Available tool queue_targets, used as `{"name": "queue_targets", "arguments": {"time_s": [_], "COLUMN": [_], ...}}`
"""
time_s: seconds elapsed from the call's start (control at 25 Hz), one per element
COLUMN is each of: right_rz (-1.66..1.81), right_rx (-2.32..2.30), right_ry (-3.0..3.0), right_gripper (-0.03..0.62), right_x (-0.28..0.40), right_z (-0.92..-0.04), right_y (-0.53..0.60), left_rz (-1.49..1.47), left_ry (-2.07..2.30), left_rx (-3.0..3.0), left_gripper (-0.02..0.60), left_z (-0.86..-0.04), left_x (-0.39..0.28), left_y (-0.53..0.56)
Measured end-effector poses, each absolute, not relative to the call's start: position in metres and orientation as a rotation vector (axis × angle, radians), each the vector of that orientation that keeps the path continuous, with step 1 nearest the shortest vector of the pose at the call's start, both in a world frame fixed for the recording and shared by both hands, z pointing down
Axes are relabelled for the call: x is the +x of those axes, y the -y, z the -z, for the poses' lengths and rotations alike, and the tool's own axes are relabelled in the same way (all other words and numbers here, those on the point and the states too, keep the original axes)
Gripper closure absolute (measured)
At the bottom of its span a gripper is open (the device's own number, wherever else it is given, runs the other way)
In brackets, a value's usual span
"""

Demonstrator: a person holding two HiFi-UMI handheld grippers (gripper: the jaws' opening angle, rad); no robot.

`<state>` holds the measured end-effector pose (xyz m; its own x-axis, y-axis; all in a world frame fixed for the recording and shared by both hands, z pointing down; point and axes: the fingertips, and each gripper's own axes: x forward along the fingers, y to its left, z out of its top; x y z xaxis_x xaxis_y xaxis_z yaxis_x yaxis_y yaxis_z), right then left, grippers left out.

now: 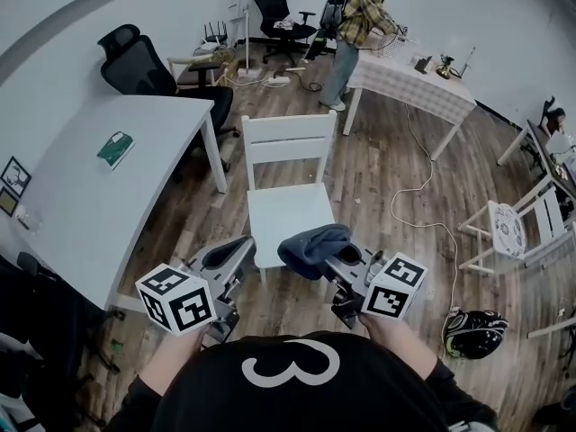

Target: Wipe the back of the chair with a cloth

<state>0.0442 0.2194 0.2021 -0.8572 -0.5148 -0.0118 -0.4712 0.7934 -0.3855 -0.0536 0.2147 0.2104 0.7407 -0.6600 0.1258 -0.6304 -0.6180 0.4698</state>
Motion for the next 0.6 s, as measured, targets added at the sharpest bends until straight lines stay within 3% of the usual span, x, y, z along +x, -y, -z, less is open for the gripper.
{"name": "queue_targets", "arguments": {"time_s": [0.6], "right_rz": [0.561], "right_rx": [-0.771], "right_ry": [-2.872], "right_gripper": [0.545], "right_x": [0.085], "right_z": [-0.181], "right_y": [-0.223], "left_rz": [0.096], "left_ry": [0.983], "left_rx": [2.448], "left_gripper": [0.568], "left_z": [-0.189], "left_x": [-0.01], "left_y": [-0.215]}}
